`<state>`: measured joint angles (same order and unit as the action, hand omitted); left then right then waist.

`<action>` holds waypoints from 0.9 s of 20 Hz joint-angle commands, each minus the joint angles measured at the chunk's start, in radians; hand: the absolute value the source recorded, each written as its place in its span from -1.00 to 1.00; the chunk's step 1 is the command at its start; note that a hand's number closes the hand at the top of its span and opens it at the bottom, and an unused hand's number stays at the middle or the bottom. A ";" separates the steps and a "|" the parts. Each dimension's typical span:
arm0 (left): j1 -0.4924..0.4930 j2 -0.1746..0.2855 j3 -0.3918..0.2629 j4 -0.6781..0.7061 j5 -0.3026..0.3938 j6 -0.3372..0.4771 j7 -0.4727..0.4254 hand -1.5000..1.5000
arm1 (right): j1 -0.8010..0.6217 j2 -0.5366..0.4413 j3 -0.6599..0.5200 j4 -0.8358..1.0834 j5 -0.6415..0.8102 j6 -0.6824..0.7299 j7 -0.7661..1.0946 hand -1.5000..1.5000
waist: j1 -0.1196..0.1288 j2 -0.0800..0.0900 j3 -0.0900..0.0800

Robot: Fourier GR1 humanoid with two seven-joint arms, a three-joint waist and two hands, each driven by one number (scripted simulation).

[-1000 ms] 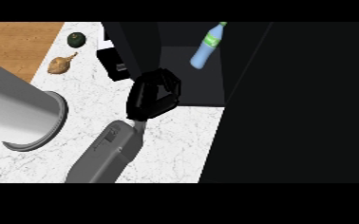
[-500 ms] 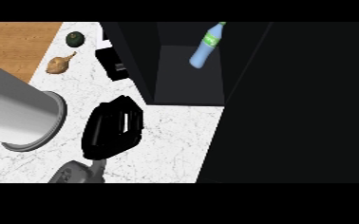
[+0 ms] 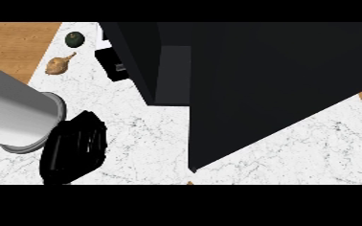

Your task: Pick up the bottled water, place it into the cabinet and close the cabinet

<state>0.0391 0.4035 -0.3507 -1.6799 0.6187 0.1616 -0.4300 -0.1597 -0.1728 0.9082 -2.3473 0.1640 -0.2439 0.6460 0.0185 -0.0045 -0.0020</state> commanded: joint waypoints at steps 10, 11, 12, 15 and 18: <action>0.135 0.086 0.100 -0.059 0.064 -0.128 -0.035 1.00 | -0.373 0.161 -0.052 0.223 0.073 -0.137 0.080 1.00 | 0.032 0.005 -0.003; 0.161 0.097 0.108 -0.062 0.065 -0.142 -0.042 1.00 | -0.384 0.161 -0.048 0.266 0.072 -0.140 0.067 1.00 | 0.030 0.006 -0.002; 0.124 0.090 0.112 -0.042 0.058 -0.127 -0.034 1.00 | -0.397 0.161 -0.081 0.284 0.065 -0.162 0.051 1.00 | 0.029 0.010 -0.002; 0.163 0.131 0.142 -0.064 0.082 -0.185 -0.047 1.00 | -0.434 0.160 -0.175 0.342 0.023 -0.187 0.039 1.00 | 0.054 0.015 -0.002; 0.190 0.146 0.181 -0.049 0.099 -0.212 -0.057 1.00 | -0.522 0.167 -0.255 0.496 -0.075 -0.231 -0.013 1.00 | 0.040 0.015 0.000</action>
<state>0.2037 0.5253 -0.2065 -1.7299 0.7004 -0.0151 -0.4781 -0.5651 -0.0883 0.7604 -2.0601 0.1460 -0.4351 0.6860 0.0577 0.0062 -0.0031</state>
